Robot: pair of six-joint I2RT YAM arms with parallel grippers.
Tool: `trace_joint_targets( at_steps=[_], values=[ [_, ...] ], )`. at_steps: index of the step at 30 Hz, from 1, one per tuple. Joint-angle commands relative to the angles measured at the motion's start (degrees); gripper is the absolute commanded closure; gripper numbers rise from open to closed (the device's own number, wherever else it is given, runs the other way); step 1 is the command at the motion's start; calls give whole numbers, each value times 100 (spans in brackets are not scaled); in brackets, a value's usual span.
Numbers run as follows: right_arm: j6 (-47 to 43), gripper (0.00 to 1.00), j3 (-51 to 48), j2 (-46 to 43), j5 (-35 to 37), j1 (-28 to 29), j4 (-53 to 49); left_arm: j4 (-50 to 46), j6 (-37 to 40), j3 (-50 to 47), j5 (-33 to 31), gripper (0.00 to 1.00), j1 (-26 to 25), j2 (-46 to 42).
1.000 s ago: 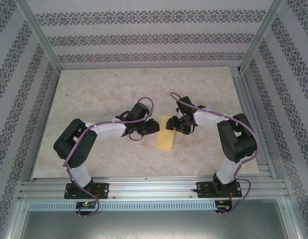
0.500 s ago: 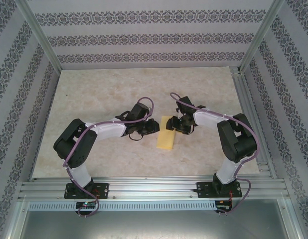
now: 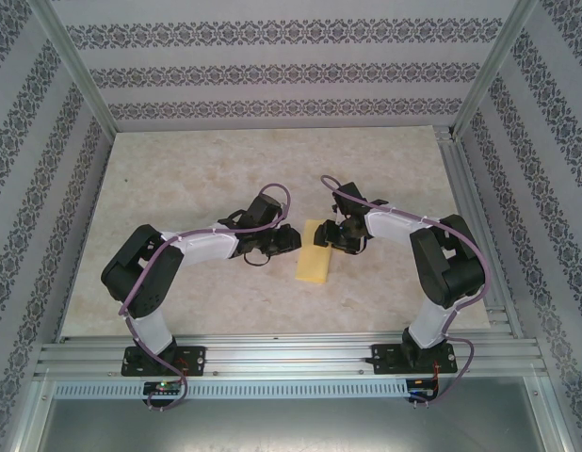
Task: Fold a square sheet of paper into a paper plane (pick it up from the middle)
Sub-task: Hold the square sheet of paper at the center of the table.
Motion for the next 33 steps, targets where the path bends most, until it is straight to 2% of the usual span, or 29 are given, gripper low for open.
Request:
trace_joint_targets(
  at_steps=[1, 21, 33],
  values=[
    [44, 42, -43, 94, 238, 56, -79, 173, -109, 191, 70, 78, -88, -3],
    [63, 42, -76, 111, 281, 69, -91, 746, -562, 632, 410, 83, -98, 1013],
    [101, 42, -59, 120, 240, 66, -55, 576, -546, 667, 333, 84, -101, 1353]
  ],
)
